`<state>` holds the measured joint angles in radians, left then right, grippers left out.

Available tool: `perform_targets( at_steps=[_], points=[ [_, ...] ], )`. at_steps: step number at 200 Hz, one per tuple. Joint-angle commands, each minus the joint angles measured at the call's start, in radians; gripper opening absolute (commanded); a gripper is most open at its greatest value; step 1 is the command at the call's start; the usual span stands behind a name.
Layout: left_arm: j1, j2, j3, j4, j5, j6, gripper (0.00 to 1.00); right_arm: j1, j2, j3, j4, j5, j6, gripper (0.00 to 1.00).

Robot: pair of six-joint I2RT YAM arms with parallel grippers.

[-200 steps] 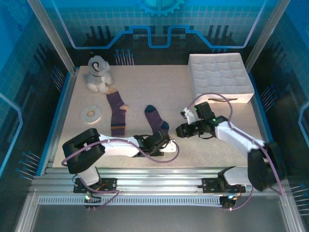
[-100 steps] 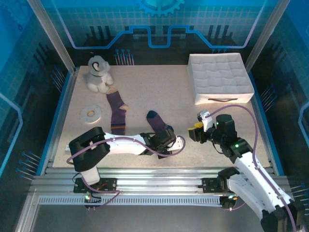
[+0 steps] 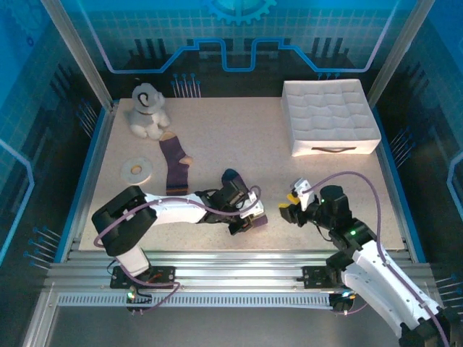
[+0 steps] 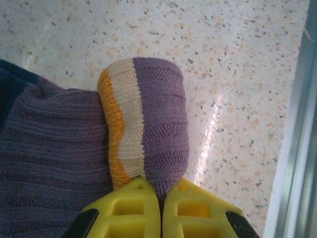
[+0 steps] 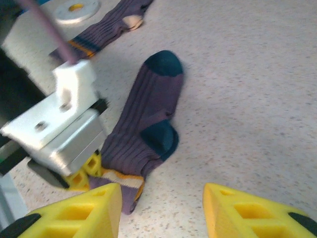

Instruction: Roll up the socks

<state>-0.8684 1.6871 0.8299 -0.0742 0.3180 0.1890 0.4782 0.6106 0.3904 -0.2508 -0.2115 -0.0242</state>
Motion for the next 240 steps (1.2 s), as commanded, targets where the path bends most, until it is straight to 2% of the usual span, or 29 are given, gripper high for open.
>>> perform_targets(
  at_steps=[1,51,146,240],
  points=[
    [0.034,0.059,0.0,-0.145,0.135,-0.039,0.0,0.07,0.041,0.011,0.066,0.063,-0.061,0.46],
    [0.112,0.151,0.009,-0.135,0.253,-0.076,0.0,0.245,0.159,0.082,0.075,0.198,-0.259,0.48],
    [0.222,0.155,0.026,-0.162,0.375,-0.112,0.0,0.341,0.389,0.164,-0.037,0.224,-0.665,0.5],
    [0.255,0.174,0.066,-0.22,0.442,-0.116,0.0,0.377,0.663,0.238,0.024,0.198,-0.759,0.49]
  ],
)
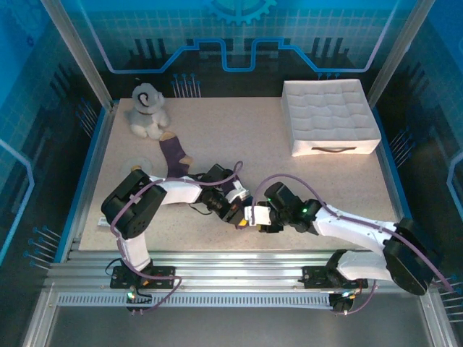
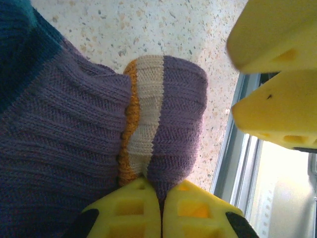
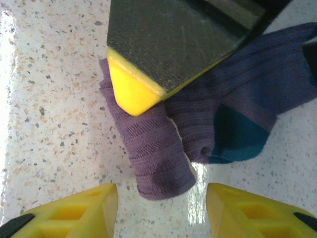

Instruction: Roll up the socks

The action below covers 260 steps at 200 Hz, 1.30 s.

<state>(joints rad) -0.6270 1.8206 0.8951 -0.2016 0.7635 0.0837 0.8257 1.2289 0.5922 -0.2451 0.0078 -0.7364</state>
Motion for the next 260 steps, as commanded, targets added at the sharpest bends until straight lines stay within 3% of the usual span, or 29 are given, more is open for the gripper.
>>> perform_targets(
  at_steps=[1,113,140,172,193,260],
  points=[
    [0.014,0.04,0.001,-0.093,-0.002,-0.011,0.0,0.03,0.047,0.035,0.018,-0.022,-0.048,0.49],
    [0.034,0.045,0.021,-0.131,0.025,-0.011,0.0,0.053,0.21,0.051,0.056,-0.052,-0.044,0.42],
    [0.044,0.04,0.009,-0.104,0.033,-0.025,0.0,0.067,0.233,0.058,0.036,-0.047,-0.027,0.29],
    [0.052,0.011,0.0,-0.085,0.028,-0.032,0.0,0.081,0.254,0.086,-0.012,-0.027,0.015,0.0],
    [0.052,-0.015,0.005,-0.088,0.026,-0.032,0.0,0.08,0.279,0.145,-0.103,-0.021,0.08,0.0],
    [0.104,-0.147,-0.025,-0.016,-0.038,-0.123,0.19,0.064,0.397,0.282,-0.339,-0.113,0.197,0.0]
  ],
)
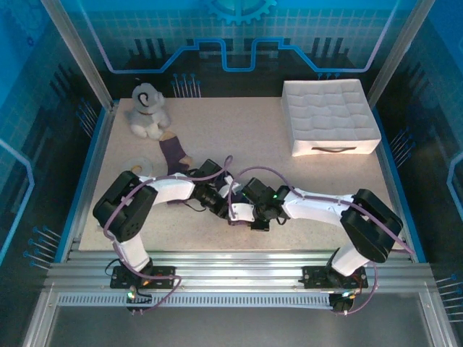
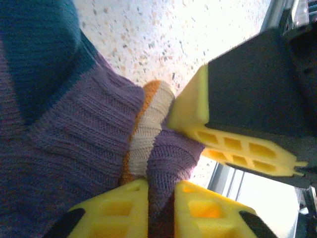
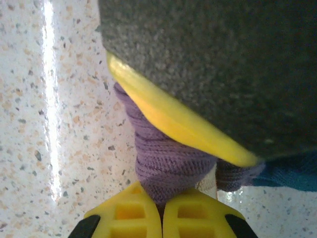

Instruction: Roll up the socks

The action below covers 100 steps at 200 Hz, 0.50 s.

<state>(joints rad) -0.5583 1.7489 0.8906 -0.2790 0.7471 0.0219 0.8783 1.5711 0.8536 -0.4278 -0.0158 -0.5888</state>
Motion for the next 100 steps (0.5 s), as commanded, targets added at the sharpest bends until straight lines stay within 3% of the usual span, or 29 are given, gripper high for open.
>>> perform_targets(
  at_steps=[1,61,100],
  points=[
    [0.039,-0.077,-0.02,0.062,-0.023,-0.063,0.19,0.01,0.057,0.035,-0.158,-0.091,0.051,0.0],
    [0.185,-0.252,-0.131,0.129,-0.086,-0.224,0.26,-0.043,0.145,0.138,-0.283,-0.213,0.078,0.0],
    [0.204,-0.471,-0.199,0.124,-0.218,-0.132,0.26,-0.065,0.216,0.192,-0.341,-0.259,0.09,0.0]
  ],
)
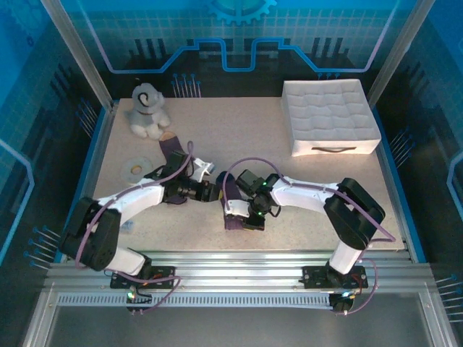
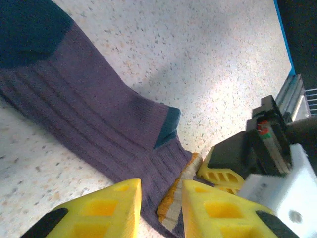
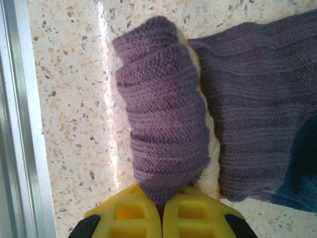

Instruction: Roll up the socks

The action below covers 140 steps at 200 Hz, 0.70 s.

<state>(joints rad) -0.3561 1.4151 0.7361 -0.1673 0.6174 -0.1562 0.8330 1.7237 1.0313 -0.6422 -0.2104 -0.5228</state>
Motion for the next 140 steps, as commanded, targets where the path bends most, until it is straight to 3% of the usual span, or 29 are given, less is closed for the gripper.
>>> perform_targets(
  at_steps=[1,42,67,109,140],
  points=[
    [0.002,-0.145,-0.046,0.012,-0.091,0.051,0.25,-0.022,0.064,0.015,-0.128,-0.066,0.024,0.0],
    [-0.021,-0.395,-0.063,-0.089,-0.177,0.327,0.26,-0.08,0.141,0.101,-0.21,-0.164,0.041,0.0],
    [-0.106,-0.479,-0.084,-0.138,-0.247,0.543,0.26,-0.104,0.219,0.173,-0.281,-0.194,0.055,0.0],
    [-0.374,-0.53,-0.175,-0.113,-0.529,0.775,0.3,-0.123,0.328,0.286,-0.381,-0.19,0.099,0.0],
    [-0.57,-0.44,-0.187,-0.084,-0.758,0.863,0.33,-0.133,0.363,0.33,-0.425,-0.194,0.113,0.0]
  ],
)
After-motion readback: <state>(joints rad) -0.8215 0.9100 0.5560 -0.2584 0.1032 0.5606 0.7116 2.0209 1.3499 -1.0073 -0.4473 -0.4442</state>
